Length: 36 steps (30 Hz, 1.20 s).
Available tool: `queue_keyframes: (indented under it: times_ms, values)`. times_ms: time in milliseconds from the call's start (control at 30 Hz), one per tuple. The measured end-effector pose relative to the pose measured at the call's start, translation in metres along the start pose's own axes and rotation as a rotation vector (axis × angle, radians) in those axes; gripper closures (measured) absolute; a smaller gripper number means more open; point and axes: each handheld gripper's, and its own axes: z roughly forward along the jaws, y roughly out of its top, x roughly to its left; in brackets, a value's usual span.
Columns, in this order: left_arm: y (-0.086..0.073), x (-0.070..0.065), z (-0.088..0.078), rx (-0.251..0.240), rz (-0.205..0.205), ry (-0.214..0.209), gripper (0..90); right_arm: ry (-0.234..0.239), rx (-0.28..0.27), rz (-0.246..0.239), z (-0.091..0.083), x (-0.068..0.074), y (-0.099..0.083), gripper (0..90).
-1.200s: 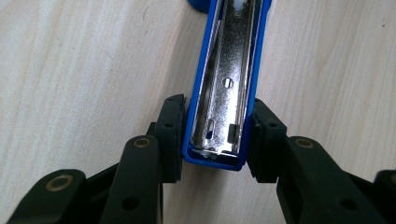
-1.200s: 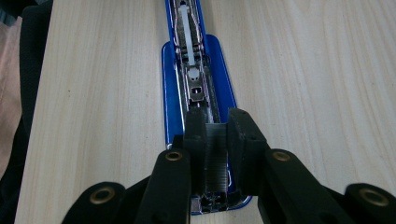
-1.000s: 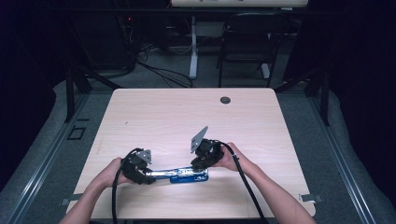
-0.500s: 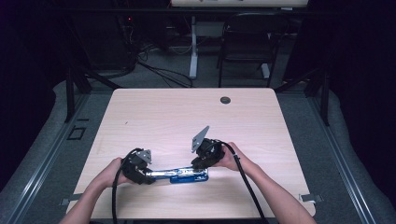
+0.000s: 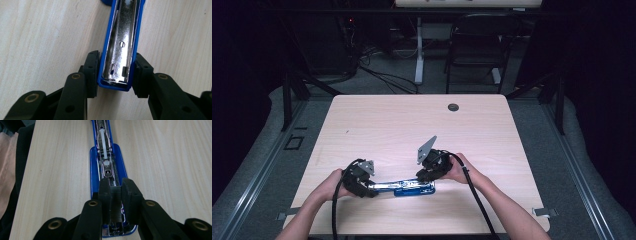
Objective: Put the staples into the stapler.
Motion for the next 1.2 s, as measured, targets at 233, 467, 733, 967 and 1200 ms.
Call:
queue_keyframes:
  times_ms: [233,467,733,967,1200]
  values:
    - [0.000,0.000,0.000,0.002,0.001,0.002,62.9,0.003,0.001,-0.011,0.000,0.000,-0.001,78.6]
    - [0.000,0.000,0.000,0.002,0.001,0.001,62.9,0.011,0.012,-0.016,0.002,-0.001,-0.003,78.6]
    - [0.000,0.000,-0.001,0.000,0.004,0.003,62.9,0.010,0.034,-0.024,0.006,0.000,-0.003,78.3]
    - [0.001,-0.001,-0.002,0.000,0.009,0.008,62.9,0.013,0.053,-0.025,0.009,0.000,-0.004,77.6]
    - [0.001,-0.002,-0.003,-0.005,0.013,0.017,63.0,0.016,0.077,-0.031,0.009,0.000,-0.004,76.8]
